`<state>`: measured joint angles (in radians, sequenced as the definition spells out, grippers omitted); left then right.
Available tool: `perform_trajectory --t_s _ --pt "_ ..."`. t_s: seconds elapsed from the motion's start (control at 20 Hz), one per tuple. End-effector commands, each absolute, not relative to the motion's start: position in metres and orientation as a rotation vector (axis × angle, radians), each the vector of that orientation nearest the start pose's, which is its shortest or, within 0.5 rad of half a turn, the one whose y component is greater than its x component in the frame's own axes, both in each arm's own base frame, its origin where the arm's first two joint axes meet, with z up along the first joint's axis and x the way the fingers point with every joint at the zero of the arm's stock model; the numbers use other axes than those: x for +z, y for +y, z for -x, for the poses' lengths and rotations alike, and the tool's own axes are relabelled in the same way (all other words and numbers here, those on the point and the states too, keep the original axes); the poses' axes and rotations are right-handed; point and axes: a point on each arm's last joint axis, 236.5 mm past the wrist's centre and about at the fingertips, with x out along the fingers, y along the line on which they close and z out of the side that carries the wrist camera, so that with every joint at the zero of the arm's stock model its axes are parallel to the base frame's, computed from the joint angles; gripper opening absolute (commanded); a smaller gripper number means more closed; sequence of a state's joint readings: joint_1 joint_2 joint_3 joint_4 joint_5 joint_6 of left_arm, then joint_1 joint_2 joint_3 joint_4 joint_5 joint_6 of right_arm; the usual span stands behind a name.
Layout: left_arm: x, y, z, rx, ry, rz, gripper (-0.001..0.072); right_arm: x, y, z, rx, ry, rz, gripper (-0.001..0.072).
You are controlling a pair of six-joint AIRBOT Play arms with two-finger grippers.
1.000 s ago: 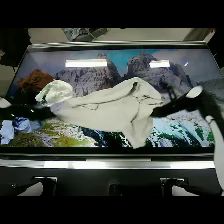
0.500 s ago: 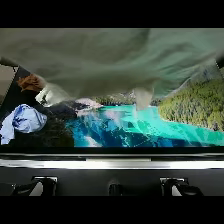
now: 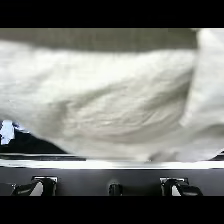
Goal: Fold the shirts.
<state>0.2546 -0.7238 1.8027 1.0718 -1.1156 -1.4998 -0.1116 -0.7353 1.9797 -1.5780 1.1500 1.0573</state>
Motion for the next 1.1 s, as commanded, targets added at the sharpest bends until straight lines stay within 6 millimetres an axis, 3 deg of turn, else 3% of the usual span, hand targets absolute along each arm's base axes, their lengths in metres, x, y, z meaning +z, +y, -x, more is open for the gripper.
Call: perform_trajectory --t_s 0.0,0.1,0.2,0.35,0.45,0.55,0.6,0.7,0.85,0.95,1.05 --pt "0.413 -0.023 -0.306 -0.17 0.348 0.155 0.0036 0.479 -0.044 -0.261 -0.131 0.203 0.47 0.0046" --pt "0.338 -0.019 -0.354 -0.206 0.599 0.166 0.0035 0.402 -0.051 -0.323 -0.058 0.489 0.454 0.0046" --pt "0.248 -0.012 -0.4 -0.206 0.837 0.166 0.0035 0.292 -0.048 -0.378 0.071 0.844 0.408 0.0047" --pt "0.106 -0.018 -0.443 -0.233 1.167 0.194 0.0035 0.134 -0.035 -0.45 0.232 1.17 0.305 0.0047" --pt "0.039 -0.027 -0.472 -0.238 1.25 0.217 0.0035 0.056 -0.024 -0.492 0.284 1.23 0.22 0.0047" --pt "-0.006 -0.036 -0.505 -0.231 1.233 0.275 0.0035 0.004 -0.019 -0.529 0.29 1.204 0.169 0.0045" --pt "-0.018 -0.04 -0.521 -0.215 1.208 0.326 0.0036 -0.012 -0.022 -0.545 0.263 1.175 0.15 0.0045" --pt "-0.028 -0.042 -0.553 -0.192 1.133 0.416 0.0036 -0.023 -0.027 -0.573 0.218 1.089 0.14 0.0044" --pt "-0.025 -0.044 -0.575 -0.199 1.074 0.447 0.0036 -0.005 -0.033 -0.601 0.177 0.966 0.149 0.0045" --pt "-0.016 -0.047 -0.567 -0.265 1.098 0.377 0.0036 0.011 -0.029 -0.586 0.221 1.009 0.192 0.0046" --pt "-0.008 -0.05 -0.537 -0.351 1.209 0.322 0.0036 0.025 -0.031 -0.541 0.285 1.146 0.274 0.0047"
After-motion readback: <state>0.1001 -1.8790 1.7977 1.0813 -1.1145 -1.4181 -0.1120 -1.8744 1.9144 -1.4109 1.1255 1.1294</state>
